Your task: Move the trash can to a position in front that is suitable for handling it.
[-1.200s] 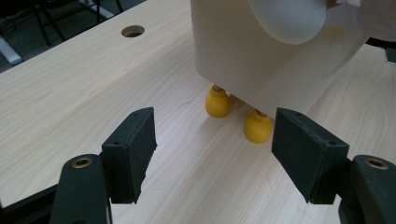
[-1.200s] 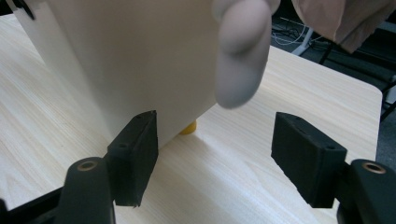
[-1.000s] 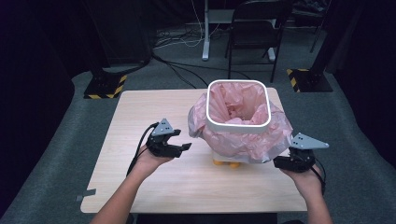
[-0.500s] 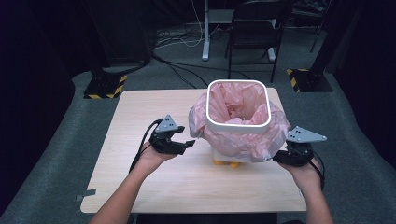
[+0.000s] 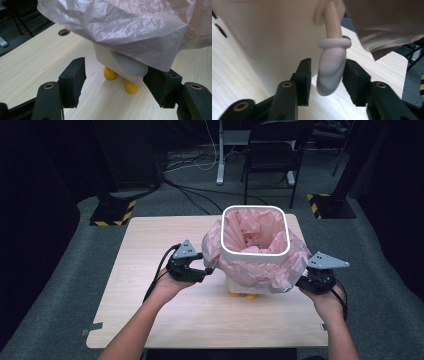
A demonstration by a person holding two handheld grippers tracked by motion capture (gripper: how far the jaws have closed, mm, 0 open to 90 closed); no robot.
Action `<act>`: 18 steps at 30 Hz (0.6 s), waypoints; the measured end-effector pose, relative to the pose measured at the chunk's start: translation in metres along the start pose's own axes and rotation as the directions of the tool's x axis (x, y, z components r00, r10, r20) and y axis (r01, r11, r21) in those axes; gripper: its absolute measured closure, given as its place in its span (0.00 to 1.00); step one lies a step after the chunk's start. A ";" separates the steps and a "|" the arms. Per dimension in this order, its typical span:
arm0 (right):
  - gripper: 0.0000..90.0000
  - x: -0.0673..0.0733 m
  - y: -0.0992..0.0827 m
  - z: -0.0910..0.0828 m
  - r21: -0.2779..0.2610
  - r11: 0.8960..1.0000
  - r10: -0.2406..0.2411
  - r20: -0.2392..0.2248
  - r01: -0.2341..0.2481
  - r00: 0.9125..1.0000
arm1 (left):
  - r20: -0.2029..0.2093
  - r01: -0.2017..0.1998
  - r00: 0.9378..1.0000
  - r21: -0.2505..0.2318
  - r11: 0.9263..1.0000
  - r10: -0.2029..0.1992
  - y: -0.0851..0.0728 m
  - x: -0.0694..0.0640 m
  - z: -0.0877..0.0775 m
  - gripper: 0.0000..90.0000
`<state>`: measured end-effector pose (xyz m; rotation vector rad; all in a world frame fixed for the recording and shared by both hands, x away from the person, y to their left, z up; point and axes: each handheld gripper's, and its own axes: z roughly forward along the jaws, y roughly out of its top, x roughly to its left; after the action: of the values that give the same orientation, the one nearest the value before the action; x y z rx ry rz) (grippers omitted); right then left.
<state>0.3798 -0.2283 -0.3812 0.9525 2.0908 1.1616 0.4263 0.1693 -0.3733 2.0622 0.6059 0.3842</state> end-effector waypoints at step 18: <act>0.71 -0.006 0.002 0.008 0.006 1.000 0.002 -0.023 -0.002 1.000 | 0.037 0.031 0.999 -0.007 0.999 -0.031 0.006 -0.001 0.010 0.55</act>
<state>0.3899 -0.2280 -0.3825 0.9480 2.1127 1.1730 0.4323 0.1592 -0.3736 2.0455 0.6122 0.3298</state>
